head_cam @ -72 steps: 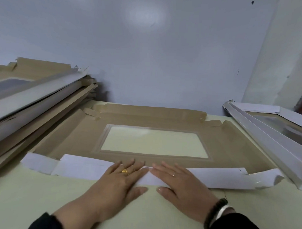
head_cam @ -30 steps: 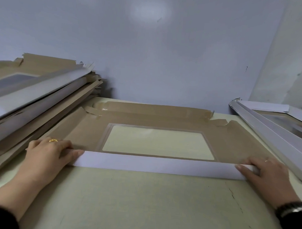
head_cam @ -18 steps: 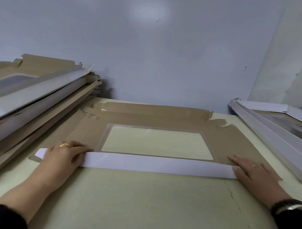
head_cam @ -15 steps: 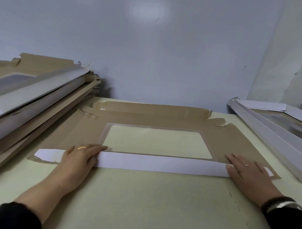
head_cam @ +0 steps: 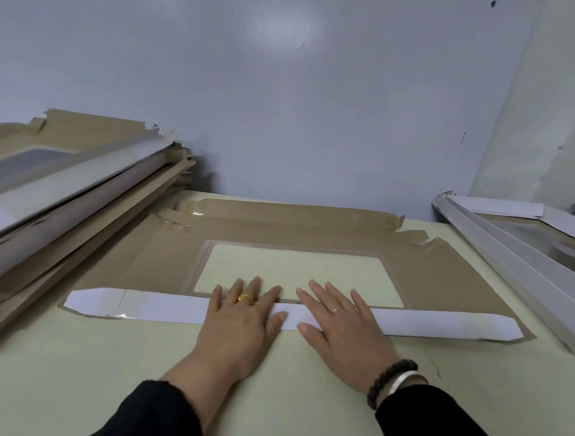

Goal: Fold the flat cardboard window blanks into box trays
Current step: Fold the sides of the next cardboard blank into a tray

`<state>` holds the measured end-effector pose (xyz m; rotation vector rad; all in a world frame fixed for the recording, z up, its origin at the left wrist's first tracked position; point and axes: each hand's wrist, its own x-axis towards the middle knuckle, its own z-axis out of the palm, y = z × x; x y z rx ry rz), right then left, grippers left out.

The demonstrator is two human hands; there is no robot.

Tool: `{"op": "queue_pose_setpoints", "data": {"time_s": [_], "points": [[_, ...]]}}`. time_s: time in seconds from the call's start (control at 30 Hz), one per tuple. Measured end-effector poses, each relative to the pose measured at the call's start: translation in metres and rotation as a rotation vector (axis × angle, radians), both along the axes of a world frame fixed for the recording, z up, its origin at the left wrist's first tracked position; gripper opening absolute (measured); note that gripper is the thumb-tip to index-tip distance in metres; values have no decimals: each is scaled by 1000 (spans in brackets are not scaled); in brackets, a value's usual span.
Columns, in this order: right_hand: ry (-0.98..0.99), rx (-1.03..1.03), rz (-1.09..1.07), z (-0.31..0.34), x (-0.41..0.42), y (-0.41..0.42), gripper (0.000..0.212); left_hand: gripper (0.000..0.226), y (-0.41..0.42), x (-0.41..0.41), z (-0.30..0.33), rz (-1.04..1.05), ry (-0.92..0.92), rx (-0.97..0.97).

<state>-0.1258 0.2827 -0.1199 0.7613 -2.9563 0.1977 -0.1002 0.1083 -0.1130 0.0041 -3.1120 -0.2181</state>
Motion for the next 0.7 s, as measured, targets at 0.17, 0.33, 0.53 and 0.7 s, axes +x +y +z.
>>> {"op": "queue_pose_setpoints", "data": {"time_s": [0.17,0.33,0.53,0.7], "points": [[-76,-20,-59,2,-2,22,49,53,-28,1,2,101,-53,34],[-123,-10,-152,4,-3,53,48,53,-46,5,4,145,-85,42],[-138,11,-322,4,-3,111,49,52,-72,9,5,230,-67,47],[-138,34,-466,1,-4,152,54,50,-115,15,4,366,-62,60]]}}
